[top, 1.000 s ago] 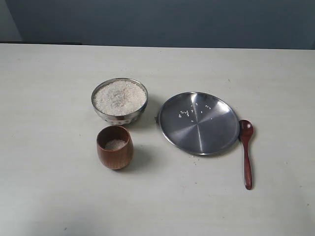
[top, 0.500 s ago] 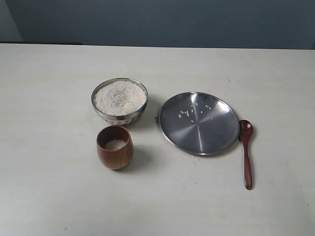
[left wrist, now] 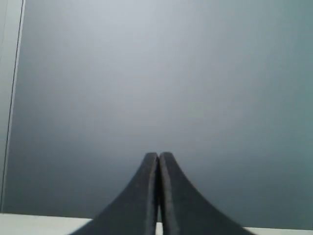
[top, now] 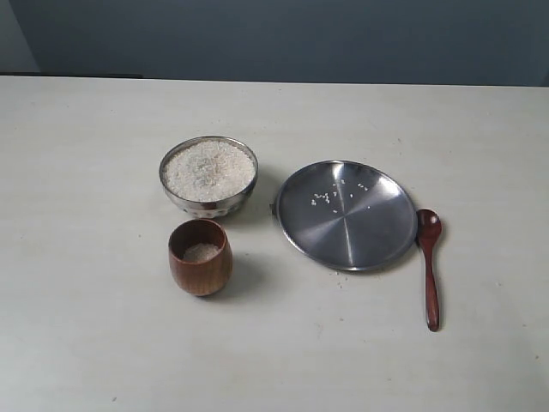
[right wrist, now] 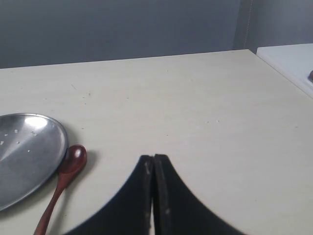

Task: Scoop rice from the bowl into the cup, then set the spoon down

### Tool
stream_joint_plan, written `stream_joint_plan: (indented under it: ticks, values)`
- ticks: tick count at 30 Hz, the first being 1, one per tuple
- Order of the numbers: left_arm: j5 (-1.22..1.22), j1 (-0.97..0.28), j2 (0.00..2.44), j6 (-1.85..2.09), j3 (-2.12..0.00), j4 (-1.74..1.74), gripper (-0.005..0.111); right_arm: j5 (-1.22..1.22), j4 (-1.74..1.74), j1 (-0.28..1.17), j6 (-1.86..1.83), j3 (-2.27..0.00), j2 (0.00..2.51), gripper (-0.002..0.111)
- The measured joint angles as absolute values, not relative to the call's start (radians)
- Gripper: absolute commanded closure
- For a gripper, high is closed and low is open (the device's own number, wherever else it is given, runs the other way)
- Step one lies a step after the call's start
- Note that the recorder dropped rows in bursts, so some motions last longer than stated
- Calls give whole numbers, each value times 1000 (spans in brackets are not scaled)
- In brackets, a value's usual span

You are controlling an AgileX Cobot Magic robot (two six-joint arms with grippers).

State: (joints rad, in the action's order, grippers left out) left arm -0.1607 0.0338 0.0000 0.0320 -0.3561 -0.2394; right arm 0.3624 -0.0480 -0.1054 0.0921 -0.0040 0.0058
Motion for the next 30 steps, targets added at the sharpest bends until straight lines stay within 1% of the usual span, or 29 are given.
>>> stream_joint_plan:
  ticks: [5, 8, 11, 30]
  values:
    - [-378, 34, 0, 188, -526, -202, 106, 362, -48, -105, 92, -4, 6, 108]
    - [-495, 34, -1, 230, -577, -176, 106, 362, -48, -105, 92, -4, 6, 108]
    - [-554, 34, -1, 242, -597, -148, 106, 362, -48, -105, 92, -4, 6, 108]
    - [-580, 34, -1, 247, -603, -131, 106, 362, -48, -105, 92, -4, 6, 108]
